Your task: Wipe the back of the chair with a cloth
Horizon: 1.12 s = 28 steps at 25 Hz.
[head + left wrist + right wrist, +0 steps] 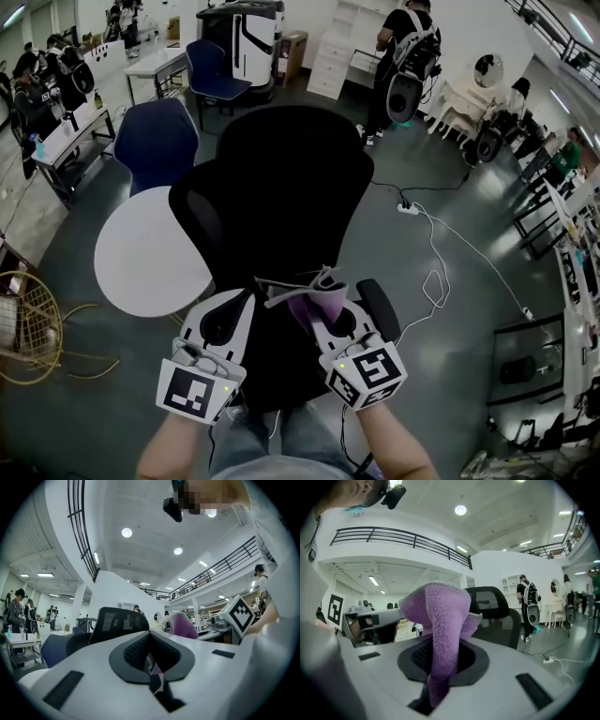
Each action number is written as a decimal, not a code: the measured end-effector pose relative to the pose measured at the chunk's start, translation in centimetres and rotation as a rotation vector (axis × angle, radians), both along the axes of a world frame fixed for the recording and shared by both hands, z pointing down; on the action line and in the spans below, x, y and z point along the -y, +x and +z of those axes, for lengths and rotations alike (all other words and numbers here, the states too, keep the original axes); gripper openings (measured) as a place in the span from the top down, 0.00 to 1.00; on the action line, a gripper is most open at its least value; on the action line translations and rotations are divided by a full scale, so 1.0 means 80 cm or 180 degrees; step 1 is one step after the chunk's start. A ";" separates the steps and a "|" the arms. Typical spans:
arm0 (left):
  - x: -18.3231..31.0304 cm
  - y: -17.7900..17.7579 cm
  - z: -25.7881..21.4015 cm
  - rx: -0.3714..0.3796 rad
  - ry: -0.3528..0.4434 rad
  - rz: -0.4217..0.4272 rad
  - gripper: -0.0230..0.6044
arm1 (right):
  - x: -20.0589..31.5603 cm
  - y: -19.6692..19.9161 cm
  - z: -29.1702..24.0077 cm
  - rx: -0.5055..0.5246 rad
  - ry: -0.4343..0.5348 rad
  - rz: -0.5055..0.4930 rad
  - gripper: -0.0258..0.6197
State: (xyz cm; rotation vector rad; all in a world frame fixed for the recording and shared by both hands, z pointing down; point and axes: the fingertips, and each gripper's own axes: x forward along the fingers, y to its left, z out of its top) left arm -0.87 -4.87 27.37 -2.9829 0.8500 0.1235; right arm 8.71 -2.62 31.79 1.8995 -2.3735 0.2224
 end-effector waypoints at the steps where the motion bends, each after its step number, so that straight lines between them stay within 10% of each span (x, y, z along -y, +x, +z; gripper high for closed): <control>1: -0.003 0.001 -0.001 0.0013 -0.0015 0.0029 0.95 | -0.004 0.000 -0.003 -0.0004 0.0023 0.0017 0.88; 28: -0.011 0.012 -0.018 0.0023 -0.0030 0.0130 0.95 | -0.006 0.002 -0.045 0.0023 0.0268 0.0058 0.88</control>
